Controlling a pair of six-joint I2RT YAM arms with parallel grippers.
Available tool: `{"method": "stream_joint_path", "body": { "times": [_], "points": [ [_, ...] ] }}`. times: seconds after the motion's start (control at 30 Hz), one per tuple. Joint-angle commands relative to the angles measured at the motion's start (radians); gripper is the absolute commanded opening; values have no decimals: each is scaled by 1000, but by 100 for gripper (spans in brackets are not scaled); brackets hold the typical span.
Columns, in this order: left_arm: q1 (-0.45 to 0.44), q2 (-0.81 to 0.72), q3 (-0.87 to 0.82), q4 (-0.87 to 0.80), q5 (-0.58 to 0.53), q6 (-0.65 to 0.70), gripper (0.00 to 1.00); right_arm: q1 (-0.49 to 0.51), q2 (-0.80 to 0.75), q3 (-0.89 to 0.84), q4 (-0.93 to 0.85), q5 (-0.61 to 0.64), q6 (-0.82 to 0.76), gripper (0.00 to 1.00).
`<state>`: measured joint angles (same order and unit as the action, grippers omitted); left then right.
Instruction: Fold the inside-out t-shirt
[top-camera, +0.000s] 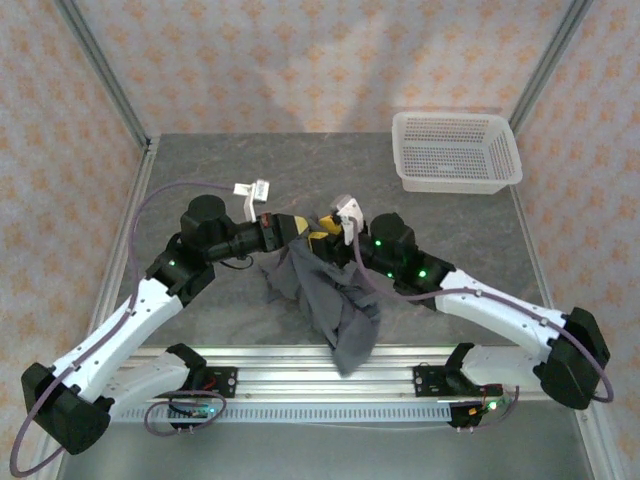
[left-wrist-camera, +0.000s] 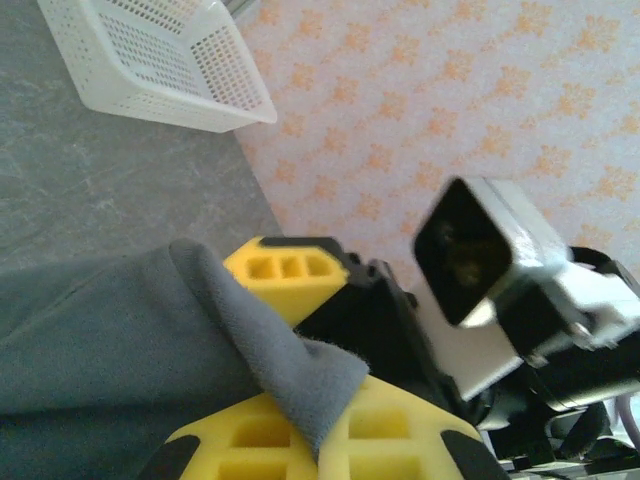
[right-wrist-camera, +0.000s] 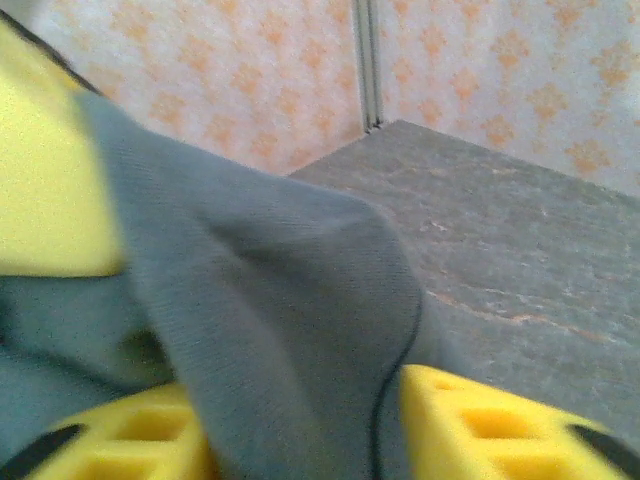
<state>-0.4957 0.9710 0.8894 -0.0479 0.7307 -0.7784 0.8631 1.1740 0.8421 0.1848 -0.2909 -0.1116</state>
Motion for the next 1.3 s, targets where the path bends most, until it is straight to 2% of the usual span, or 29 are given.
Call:
{"method": "stream_joint_path", "body": {
  "times": [0.0,0.03,0.13,0.17,0.23,0.4,0.53,0.6,0.7,0.77,0.87,0.97,1.07,1.2,1.27],
  "points": [
    [-3,-42,47,-103,-76,88,0,-1,4,54,-30,-44,-2,4],
    [-3,-46,56,-166,-132,114,0,-4,-4,57,-38,-107,12,0],
    [6,-30,103,-424,-450,171,0,-15,-43,53,-16,-352,127,0],
    [10,-20,101,-465,-539,187,2,-18,-60,45,16,-422,179,0],
    [23,-8,51,-452,-623,216,10,-30,-101,25,87,-505,277,0],
    [39,41,-76,-313,-634,262,39,-90,-193,-48,272,-510,450,0],
    [40,25,-130,-277,-660,279,57,-152,-190,-71,270,-411,507,0],
    [40,-10,-134,-295,-678,305,68,-181,-171,-83,305,-400,554,0],
    [39,-82,-130,-340,-714,346,72,-199,-142,-78,309,-380,589,0],
    [29,-146,-130,-336,-681,364,71,-203,-126,-59,265,-343,587,0],
    [-34,-238,-132,-250,-572,385,66,-205,-103,-45,242,-316,586,0],
    [-104,-258,-108,-147,-424,391,50,-207,-84,-33,233,-305,588,0],
    [-118,-195,-51,-83,-238,364,37,-207,-75,-24,227,-311,592,0],
    [-118,-80,24,-65,-113,338,33,-207,-75,-20,237,-329,606,0],
    [-116,0,72,-80,-85,304,33,-207,-75,-15,238,-331,616,0]
  ]
}}
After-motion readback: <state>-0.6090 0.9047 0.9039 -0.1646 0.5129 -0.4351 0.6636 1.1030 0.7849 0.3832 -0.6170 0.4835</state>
